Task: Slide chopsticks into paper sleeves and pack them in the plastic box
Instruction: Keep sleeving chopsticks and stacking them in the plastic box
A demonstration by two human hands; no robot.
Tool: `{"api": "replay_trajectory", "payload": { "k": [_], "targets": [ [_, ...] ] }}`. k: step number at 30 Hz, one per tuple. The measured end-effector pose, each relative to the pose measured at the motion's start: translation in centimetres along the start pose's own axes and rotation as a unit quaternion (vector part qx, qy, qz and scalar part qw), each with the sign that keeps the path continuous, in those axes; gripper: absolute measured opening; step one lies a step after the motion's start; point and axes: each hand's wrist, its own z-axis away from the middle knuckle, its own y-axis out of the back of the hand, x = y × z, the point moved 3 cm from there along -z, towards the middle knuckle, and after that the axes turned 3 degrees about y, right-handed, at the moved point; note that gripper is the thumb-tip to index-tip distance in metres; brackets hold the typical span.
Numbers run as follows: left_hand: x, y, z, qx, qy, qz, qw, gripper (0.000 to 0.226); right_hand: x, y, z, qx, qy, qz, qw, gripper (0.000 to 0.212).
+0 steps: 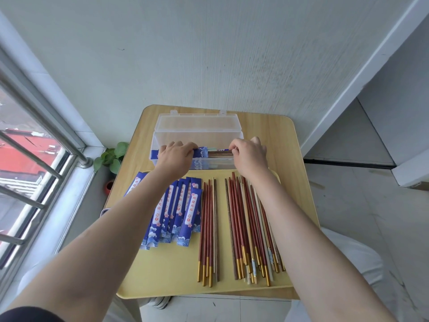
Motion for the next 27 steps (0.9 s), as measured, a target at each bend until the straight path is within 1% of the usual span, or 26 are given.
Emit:
{"api": "replay_trajectory", "payload": {
  "k": [5,7,10,13,16,19,21,25,27],
  "targets": [
    [-0.3,-0.3,-1.0,-0.032,0.009,0.015,0.999,0.038,0.0,0.1,-0.2,-0.026,0.006,0.019,0.999,0.025],
    [-0.3,-0.5,-1.2,-0.037,0.013,0.012,0.999,0.038,0.2,0.2,-0.4,-0.024,0.005,0.018,1.000,0.025],
    [-0.3,-0.5,-1.1,-0.032,0.016,0.010,0.999,0.039,0.1,0.2,-0.4,0.013,-0.006,-0.008,1.000,0.018],
    [-0.3,-0.5,-1.1,-0.025,0.018,0.018,0.999,0.039,0.3,0.3,0.1,0.060,-0.058,-0.031,0.996,0.012],
    [-0.2,-0.4,-0.9,-0.015,0.012,0.025,1.000,0.039,0.6,0.3,0.6,0.086,-0.109,-0.047,0.989,0.013],
    [-0.3,-0.4,-0.8,-0.003,0.001,0.030,1.000,0.038,0.4,0.2,0.7,0.094,-0.123,-0.039,0.987,0.017],
    [-0.3,-0.4,-0.7,0.005,-0.002,0.032,0.999,0.039,0.0,0.1,1.0,0.089,-0.113,-0.017,0.989,0.021],
    [-0.1,-0.5,-0.6,0.001,0.001,0.030,1.000,0.038,-2.0,-0.7,1.3,0.033,-0.013,0.017,0.999,0.026],
    [-0.1,-0.5,-0.6,-0.004,0.005,0.023,1.000,0.038,-2.5,-1.1,1.1,0.016,0.010,0.013,1.000,0.028]
  ]
}}
